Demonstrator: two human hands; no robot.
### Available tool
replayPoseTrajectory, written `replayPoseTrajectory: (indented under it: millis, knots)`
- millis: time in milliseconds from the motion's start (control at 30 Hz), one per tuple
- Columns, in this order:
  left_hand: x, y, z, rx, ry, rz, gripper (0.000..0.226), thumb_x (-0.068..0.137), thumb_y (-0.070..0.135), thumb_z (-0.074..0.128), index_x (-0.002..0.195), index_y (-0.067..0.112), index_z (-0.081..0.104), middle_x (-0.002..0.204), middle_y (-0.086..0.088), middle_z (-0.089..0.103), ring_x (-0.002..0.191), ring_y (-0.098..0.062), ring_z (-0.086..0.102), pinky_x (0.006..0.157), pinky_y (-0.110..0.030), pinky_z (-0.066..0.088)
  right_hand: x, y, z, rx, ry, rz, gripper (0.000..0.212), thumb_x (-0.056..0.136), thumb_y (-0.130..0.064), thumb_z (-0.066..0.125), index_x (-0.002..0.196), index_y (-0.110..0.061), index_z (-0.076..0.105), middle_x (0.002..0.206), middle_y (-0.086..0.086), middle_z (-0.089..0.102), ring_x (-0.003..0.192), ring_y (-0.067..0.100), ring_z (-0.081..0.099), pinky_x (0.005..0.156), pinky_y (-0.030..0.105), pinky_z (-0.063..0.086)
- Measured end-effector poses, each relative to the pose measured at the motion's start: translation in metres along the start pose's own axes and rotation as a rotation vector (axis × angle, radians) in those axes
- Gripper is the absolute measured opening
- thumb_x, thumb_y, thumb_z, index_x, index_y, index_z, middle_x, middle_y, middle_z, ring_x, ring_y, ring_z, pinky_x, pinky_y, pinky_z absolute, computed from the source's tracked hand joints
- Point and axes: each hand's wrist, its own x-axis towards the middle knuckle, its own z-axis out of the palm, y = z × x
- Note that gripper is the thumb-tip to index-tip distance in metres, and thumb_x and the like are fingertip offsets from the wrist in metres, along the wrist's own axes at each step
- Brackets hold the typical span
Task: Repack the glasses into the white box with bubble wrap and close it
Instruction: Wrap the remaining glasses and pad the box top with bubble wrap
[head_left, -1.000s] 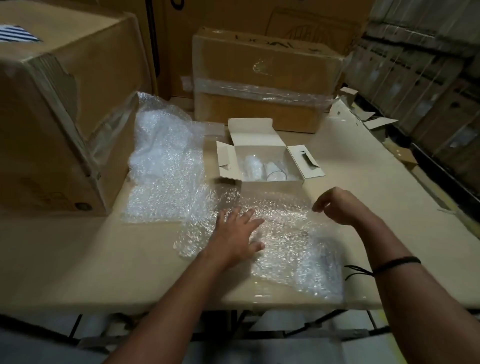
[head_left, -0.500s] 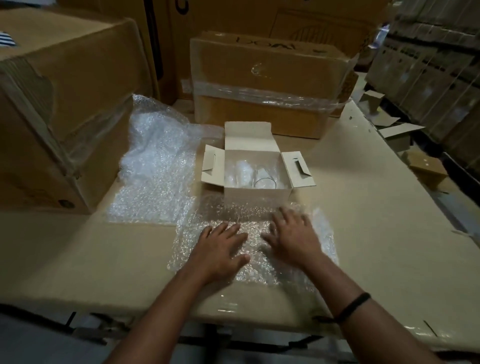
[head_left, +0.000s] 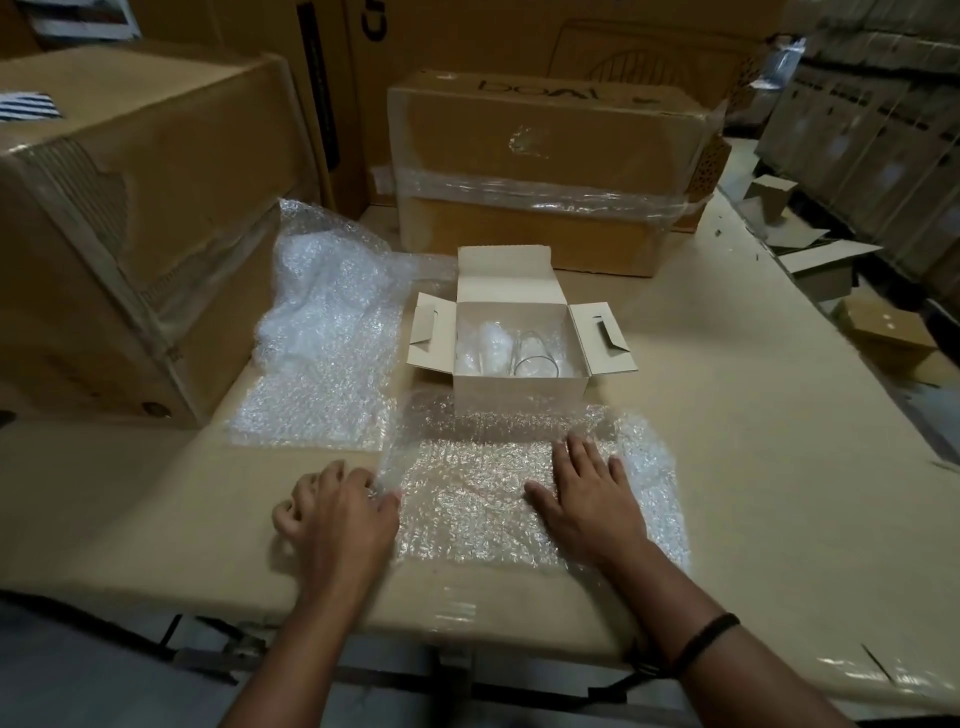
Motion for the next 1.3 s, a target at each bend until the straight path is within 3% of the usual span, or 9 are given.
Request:
replayPoseTrajectory:
  millis: [233,367,500,600,767,900,1000,1133,1300]
  knots:
    - [-0.012,0.042,-0.033,-0.782,0.102,0.202,0.022,0.093,0.013,0.062,0.114,0.01,0.067,0.105,-0.004,0.071,0.082,-0.014,0.066,0.067,-0.007,0.046,0.012,-0.009,-0.042,0.656,0.344,0.126,0.036,0.097,-0.041,0.053,0.122,-0.016,0.061,0.122,0.002,0.065,0.106,0.015,0.06,0.088,0.027,0.043]
    - [-0.018,0.057,-0.031,-0.829,0.121,0.264,0.028,0.09,0.004,0.063,0.117,0.008,0.067,0.109,-0.005,0.071,0.086,-0.009,0.065,0.068,0.005,0.039,0.023,-0.01,-0.077,0.417,0.163,0.054,0.031,0.09,-0.043,0.063,0.113,-0.022,0.064,0.113,-0.002,0.069,0.094,0.014,0.064,0.086,0.034,0.05]
    - [-0.008,0.041,-0.018,-0.785,0.116,0.175,0.037,0.092,-0.001,0.056,0.124,0.016,0.063,0.104,-0.007,0.071,0.066,-0.013,0.06,0.059,-0.004,0.04,0.009,0.022,-0.073,-0.19,-0.155,0.114,0.048,0.086,-0.054,0.062,0.124,-0.027,0.058,0.122,-0.002,0.065,0.114,0.021,0.058,0.106,0.046,0.032]
    - [-0.006,0.031,-0.012,-0.787,0.114,0.111,0.048,0.088,-0.009,0.051,0.128,0.016,0.059,0.11,-0.012,0.069,0.076,-0.016,0.058,0.07,-0.026,0.046,-0.005,0.063,-0.071,-0.197,-0.096,0.239,0.031,0.092,-0.035,0.052,0.121,-0.028,0.061,0.131,-0.001,0.06,0.123,0.022,0.052,0.113,0.052,0.02]
    - [-0.007,0.029,-0.007,-0.805,0.12,0.054,0.052,0.086,-0.013,0.046,0.131,0.013,0.056,0.113,-0.016,0.067,0.085,-0.023,0.058,0.075,-0.028,0.041,-0.019,0.096,-0.077,-0.17,-0.119,0.335,0.045,0.095,-0.018,0.044,0.139,-0.027,0.049,0.148,-0.003,0.044,0.139,0.02,0.036,0.117,0.051,0.009]
    - [0.002,0.024,-0.001,-0.842,0.123,0.035,0.056,0.085,-0.012,0.042,0.13,0.019,0.056,0.122,-0.01,0.065,0.099,-0.033,0.065,0.082,-0.04,0.054,-0.027,0.099,-0.086,0.058,-0.102,0.109,0.045,0.077,0.008,0.046,0.094,-0.024,0.072,0.132,-0.001,0.062,0.119,0.019,0.059,0.101,0.025,0.04]
    - [0.004,0.021,0.002,-0.835,0.097,0.061,0.058,0.086,-0.011,0.04,0.127,0.026,0.056,0.121,-0.006,0.065,0.095,-0.03,0.065,0.08,-0.043,0.055,-0.034,0.118,-0.092,0.231,-0.15,0.055,0.051,0.071,0.014,0.05,0.056,-0.033,0.063,0.095,0.005,0.076,0.095,0.019,0.07,0.079,0.024,0.052]
    - [0.003,0.02,0.005,-0.802,0.056,0.075,0.052,0.086,-0.011,0.041,0.124,0.017,0.063,0.119,-0.011,0.066,0.084,-0.027,0.064,0.076,-0.034,0.051,-0.047,0.142,-0.105,0.122,-0.198,0.262,0.037,0.074,0.011,0.048,0.078,-0.012,0.076,0.098,0.008,0.074,0.086,0.021,0.067,0.073,0.025,0.049]
    - [0.0,0.022,0.006,-0.777,0.047,0.072,0.051,0.088,-0.009,0.044,0.129,0.017,0.059,0.123,-0.011,0.064,0.085,-0.037,0.064,0.074,-0.034,0.049,-0.05,0.113,-0.097,0.147,0.212,0.328,0.035,0.092,-0.012,0.047,0.123,-0.018,0.062,0.127,0.013,0.063,0.111,0.031,0.06,0.094,0.039,0.049]
